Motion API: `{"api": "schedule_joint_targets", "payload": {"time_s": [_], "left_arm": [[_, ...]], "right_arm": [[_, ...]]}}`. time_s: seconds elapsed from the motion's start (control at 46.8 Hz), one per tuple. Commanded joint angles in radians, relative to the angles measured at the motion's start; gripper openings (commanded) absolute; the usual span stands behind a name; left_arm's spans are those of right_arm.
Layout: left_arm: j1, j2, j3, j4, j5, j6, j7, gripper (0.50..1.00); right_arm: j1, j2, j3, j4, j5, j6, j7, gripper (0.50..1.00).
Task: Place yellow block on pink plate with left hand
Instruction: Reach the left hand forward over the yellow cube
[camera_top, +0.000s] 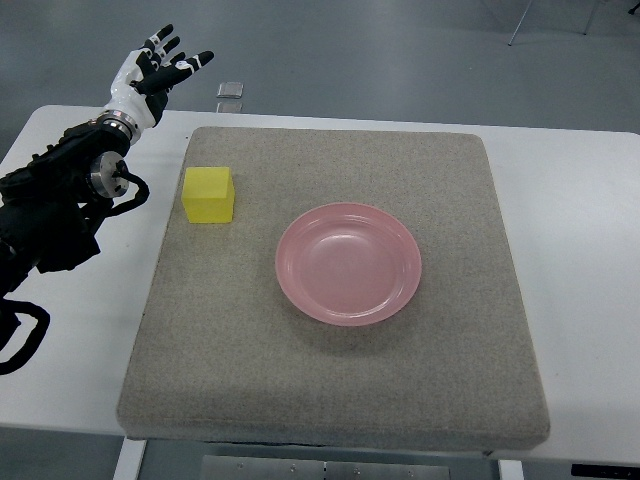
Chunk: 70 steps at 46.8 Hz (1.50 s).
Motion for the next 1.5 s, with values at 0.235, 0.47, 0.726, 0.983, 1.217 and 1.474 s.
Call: {"api": "schedule_joint_targets", "payload": {"time_s": [0.235, 0.47, 0.726, 0.983, 1.217, 1.474], "left_arm": [[-0.042, 0.060, 0.182, -0.045, 0.089, -0.006, 0.001, 0.990], [-0.085, 0.107, 0.228, -0.106, 0.278, -0.015, 0.003, 0.990], [-0.154, 0.149, 0.391, -0.181, 0.475, -0.075, 0.003, 0.990], [-0.192, 0.221, 0.455, -0.246, 0.744, -0.105, 0.001, 0.990], [-0.252, 0.350, 0.455, -0.451, 0.898, -0.151, 0.001, 0.990], [-0.258, 0.422, 0.461, -0.517, 0.991, -0.217, -0.003, 0.984]], "right_arm": [[0.000, 0.000, -0.001, 0.000, 0.001, 0.000, 0.000, 0.924], [0.000, 0.000, 0.000, 0.000, 0.000, 0.000, 0.000, 0.924], [0.000, 0.000, 0.000, 0.000, 0.000, 0.000, 0.000, 0.924], [0.000, 0.000, 0.000, 0.000, 0.000, 0.000, 0.000, 0.924], [0.000, 0.000, 0.000, 0.000, 0.000, 0.000, 0.000, 0.924], [0.000, 0.000, 0.000, 0.000, 0.000, 0.000, 0.000, 0.924]]}}
